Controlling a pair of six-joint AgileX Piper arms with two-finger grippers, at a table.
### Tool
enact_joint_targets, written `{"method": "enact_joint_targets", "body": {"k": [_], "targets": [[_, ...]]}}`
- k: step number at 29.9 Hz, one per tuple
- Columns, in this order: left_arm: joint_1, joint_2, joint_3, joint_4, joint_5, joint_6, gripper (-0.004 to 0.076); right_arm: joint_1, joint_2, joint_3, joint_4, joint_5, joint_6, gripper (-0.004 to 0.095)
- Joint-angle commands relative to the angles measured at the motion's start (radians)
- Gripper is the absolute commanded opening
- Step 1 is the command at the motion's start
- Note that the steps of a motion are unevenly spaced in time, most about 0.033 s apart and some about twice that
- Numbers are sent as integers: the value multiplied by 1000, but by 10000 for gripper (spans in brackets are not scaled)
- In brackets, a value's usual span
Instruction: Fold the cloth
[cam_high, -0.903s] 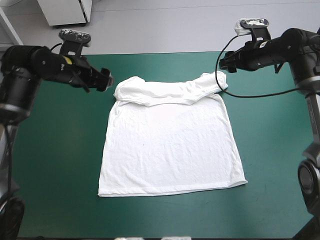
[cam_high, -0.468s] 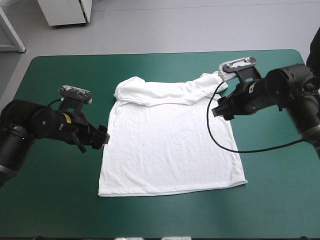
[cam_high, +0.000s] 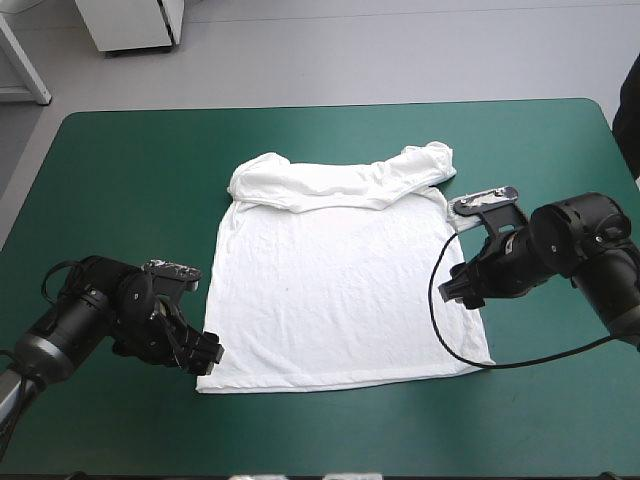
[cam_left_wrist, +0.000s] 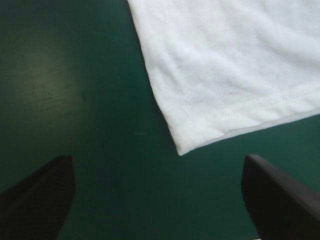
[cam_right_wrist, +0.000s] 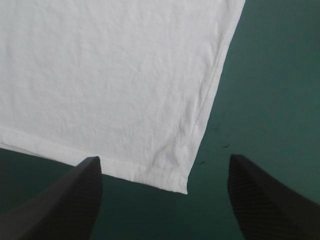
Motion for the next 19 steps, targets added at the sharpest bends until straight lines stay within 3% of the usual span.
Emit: {"method": "enact_joint_targets", "body": {"k": [1,6,15,19], "targets": [[-8,-17,25,-33,-62,-16,624,0,-28,11,-12,-1,-2,658],[-8,34,79,-56,-138,-16,559,0,-28,22,-52,-21,-2,657],[-49,202,99,-73,-229,-10,557,0,-28,28,-52,-39,-2,656],[-103,275,99,-75,-260,-16,475,0,-28,80,-58,-39,-2,610]]}}
